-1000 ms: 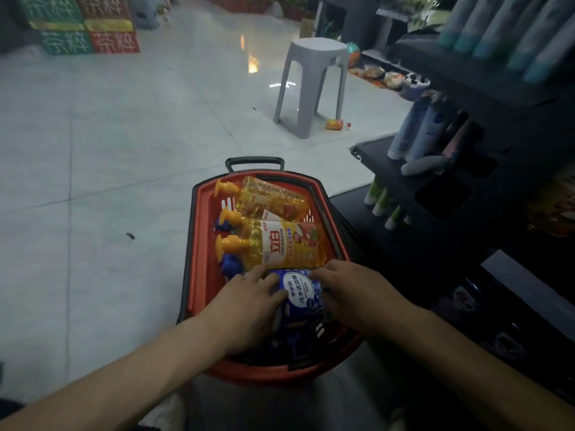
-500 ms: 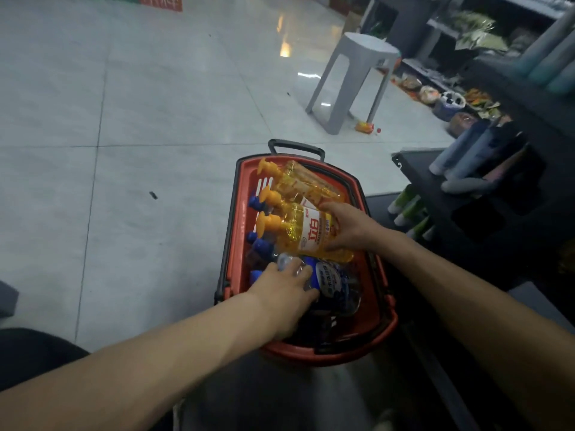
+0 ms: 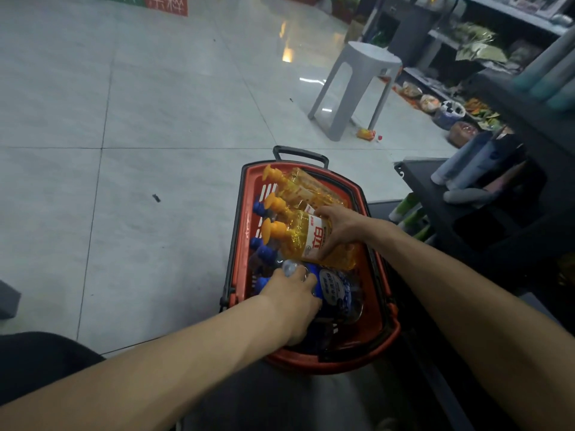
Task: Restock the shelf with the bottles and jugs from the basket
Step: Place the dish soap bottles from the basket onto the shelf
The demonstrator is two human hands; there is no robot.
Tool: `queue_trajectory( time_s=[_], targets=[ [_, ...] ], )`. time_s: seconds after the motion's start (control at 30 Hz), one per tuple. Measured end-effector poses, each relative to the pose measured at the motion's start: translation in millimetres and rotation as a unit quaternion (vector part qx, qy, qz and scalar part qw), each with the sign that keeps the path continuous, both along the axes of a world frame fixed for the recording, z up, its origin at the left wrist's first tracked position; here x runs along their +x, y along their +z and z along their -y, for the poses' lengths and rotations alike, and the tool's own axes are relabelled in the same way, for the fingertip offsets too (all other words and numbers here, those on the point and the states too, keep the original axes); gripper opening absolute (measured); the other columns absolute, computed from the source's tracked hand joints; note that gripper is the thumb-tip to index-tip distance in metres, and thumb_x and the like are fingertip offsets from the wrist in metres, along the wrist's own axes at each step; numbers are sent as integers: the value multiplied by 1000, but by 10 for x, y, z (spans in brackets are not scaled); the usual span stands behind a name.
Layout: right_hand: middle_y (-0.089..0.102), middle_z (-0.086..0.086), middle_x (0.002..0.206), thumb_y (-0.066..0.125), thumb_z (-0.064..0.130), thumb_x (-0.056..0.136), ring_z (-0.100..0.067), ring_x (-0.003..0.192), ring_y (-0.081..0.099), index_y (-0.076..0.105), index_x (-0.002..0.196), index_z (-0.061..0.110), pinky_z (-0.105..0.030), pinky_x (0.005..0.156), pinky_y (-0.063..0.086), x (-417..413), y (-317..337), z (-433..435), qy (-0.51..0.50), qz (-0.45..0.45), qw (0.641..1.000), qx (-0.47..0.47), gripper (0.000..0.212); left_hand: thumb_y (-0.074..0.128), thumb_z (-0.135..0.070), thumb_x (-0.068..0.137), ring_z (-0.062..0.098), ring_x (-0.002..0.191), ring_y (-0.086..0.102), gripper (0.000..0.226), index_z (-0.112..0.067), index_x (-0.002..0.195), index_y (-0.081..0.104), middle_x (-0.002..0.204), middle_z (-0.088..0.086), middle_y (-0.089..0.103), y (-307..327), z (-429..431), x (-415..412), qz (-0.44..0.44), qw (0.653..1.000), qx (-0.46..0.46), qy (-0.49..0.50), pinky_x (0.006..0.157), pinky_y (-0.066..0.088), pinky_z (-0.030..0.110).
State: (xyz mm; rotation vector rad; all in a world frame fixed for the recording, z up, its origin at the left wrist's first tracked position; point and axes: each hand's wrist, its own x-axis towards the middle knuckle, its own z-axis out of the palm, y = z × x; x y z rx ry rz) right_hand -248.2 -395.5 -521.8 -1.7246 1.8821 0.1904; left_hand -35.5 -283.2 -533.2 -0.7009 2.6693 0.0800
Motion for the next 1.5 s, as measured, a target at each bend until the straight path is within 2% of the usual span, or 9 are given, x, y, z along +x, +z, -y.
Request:
queue_trajectory(
  time_s=[0.3,0.47,0.7,0.83,0.93,1.07,1.3,1.4,1.5],
  targets=[
    [42,4,128,93,54,53,-19,118,40,50,132,29,-41,99,43,75,-44,-96,66,-79,991,-80,93,57,-42,100,39,149,20,62,-29,157,37,161,16,25,8,78,21,-19,1000,15,9,112,37,54],
    [61,10,99,85,49,71,-11,89,60,53,105,31,-33,75,53,165,-136,-534,9,15,979,-202,50,56,-45,100,39,147,23,69,-32,161,26,162,16,23,1,138,51,-18,999,-1,26,112,36,54],
    [66,13,97,92,58,57,-3,85,61,58,105,31,-18,66,42,185,252,-1080,-127,146,921,-339,65,51,-43,98,37,139,40,57,-17,148,45,151,15,42,97,138,-39,-59,991,20,120,106,43,50],
    [70,10,103,99,45,48,-7,94,66,59,113,26,-31,80,58,-14,658,-1385,-250,225,873,-353,78,56,-49,90,25,121,59,57,-22,140,51,137,3,59,180,258,-186,-224,939,129,226,94,54,42],
    [73,5,108,100,28,51,-13,101,70,61,116,24,-42,89,60,-172,867,-1627,-324,325,816,-351,76,72,-38,94,0,101,59,57,-29,144,47,114,-18,60,430,245,-382,-374,827,324,267,78,49,20],
    [76,3,110,98,17,57,-16,101,74,62,121,23,-48,91,59,-394,1010,-2044,-343,407,781,-327,74,80,-31,87,1,107,61,58,-39,136,49,116,-13,63,688,77,-673,-436,736,458,242,78,53,15],
    [76,2,112,97,8,60,-14,104,73,65,123,18,-44,94,59,-824,1125,-2782,-322,364,804,-343,72,87,-12,74,1,96,71,49,-27,114,63,102,-13,76,772,-473,-1318,-478,726,460,183,69,58,17],
    [73,16,115,100,24,57,2,106,67,62,126,33,-29,94,57,-986,1172,-3089,-301,291,833,-361,79,91,-27,64,2,93,72,55,-20,114,67,103,-5,77,720,-756,-1587,-501,728,429,186,67,56,15],
    [70,17,121,99,42,55,0,113,65,59,131,41,-37,99,55,-1134,1113,-3339,-299,270,827,-393,86,93,-33,63,-7,88,69,53,-25,110,70,97,-16,77,705,-1027,-1802,-543,729,376,180,64,53,8]
  ],
)
